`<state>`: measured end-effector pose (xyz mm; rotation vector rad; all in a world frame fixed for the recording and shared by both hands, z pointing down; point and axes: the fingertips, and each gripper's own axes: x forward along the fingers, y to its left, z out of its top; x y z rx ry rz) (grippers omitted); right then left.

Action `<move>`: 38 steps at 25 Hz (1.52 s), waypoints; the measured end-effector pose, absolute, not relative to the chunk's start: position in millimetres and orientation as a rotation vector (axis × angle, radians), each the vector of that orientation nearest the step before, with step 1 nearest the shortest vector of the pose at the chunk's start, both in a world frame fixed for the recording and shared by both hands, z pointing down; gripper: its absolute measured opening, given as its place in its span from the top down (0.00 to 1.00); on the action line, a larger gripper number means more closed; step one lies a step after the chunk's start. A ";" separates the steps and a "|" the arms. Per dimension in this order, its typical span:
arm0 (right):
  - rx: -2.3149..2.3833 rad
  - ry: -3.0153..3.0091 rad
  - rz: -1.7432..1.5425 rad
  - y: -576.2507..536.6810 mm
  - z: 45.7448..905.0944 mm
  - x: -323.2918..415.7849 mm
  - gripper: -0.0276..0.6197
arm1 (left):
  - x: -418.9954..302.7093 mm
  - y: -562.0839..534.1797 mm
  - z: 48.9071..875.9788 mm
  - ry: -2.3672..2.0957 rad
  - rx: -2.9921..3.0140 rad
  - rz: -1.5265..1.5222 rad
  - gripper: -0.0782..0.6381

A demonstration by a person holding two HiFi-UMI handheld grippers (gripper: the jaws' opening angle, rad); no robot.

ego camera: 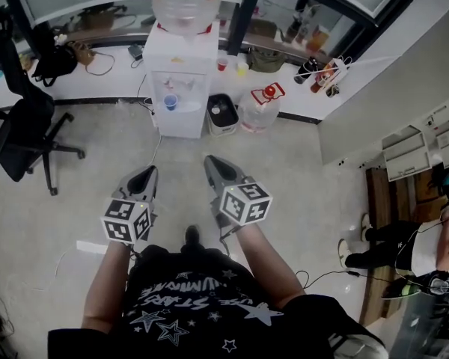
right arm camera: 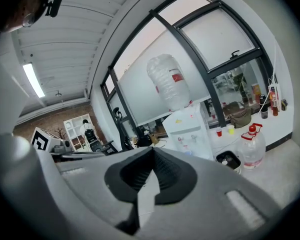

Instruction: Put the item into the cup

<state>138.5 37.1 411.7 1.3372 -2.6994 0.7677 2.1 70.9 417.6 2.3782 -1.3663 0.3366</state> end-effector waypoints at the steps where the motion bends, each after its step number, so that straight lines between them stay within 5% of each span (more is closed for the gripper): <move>1: 1.325 -2.700 0.767 33.4 413.0 139.9 0.96 | 2.4 67.4 418.5 -1.374 2.370 0.337 0.88; 38: 1.331 -2.434 0.853 -223.6 507.4 30.8 0.96 | -122.1 -197.5 501.9 -1.293 2.251 0.334 0.88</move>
